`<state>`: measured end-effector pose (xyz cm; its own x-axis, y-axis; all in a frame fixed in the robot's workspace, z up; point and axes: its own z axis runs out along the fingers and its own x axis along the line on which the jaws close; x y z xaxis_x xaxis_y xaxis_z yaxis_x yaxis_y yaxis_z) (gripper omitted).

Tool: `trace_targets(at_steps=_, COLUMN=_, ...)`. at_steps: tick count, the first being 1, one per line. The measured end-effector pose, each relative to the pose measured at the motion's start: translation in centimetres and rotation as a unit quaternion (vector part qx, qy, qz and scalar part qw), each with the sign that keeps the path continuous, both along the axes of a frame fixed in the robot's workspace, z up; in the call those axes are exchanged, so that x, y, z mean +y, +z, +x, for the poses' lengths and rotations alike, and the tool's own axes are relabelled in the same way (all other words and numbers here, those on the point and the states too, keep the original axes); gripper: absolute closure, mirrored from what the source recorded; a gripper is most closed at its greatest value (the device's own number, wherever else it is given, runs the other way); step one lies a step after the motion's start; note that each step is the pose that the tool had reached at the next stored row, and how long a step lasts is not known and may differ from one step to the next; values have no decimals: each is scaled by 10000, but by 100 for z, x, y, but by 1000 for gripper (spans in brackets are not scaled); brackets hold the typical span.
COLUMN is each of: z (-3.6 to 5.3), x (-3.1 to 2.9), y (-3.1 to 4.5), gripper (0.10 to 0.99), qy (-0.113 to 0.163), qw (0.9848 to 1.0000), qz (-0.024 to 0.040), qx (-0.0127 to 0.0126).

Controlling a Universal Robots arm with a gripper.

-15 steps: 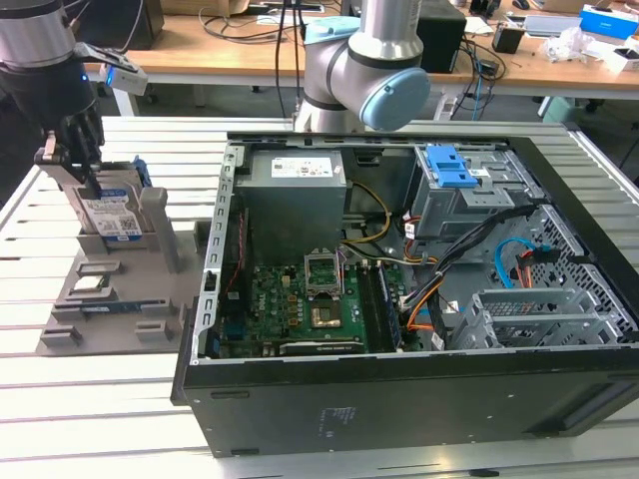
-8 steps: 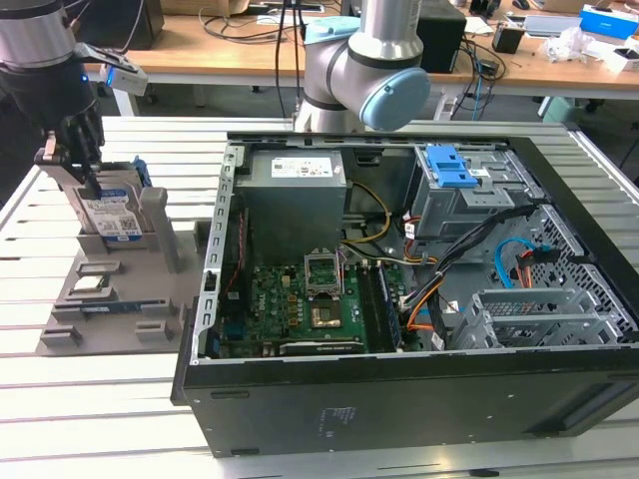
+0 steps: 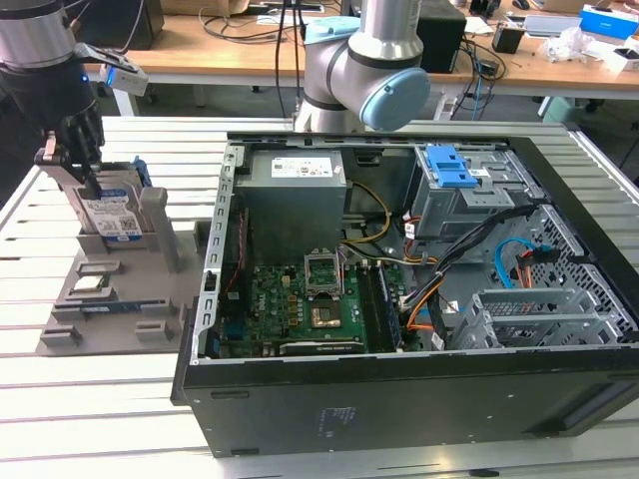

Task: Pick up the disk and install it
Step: 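Pick up the disk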

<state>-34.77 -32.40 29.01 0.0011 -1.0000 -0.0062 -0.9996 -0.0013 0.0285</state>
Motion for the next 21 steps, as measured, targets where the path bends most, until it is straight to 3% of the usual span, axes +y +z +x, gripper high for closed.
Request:
trace_targets(at_steps=3, z=0, x=0, y=61, gripper=722, qy=0, qw=10000, qz=-2, qx=2)
trace_targets(at_steps=21, z=0, x=4, y=252, gripper=722, qy=0, qw=10000, qz=-2, qx=2)
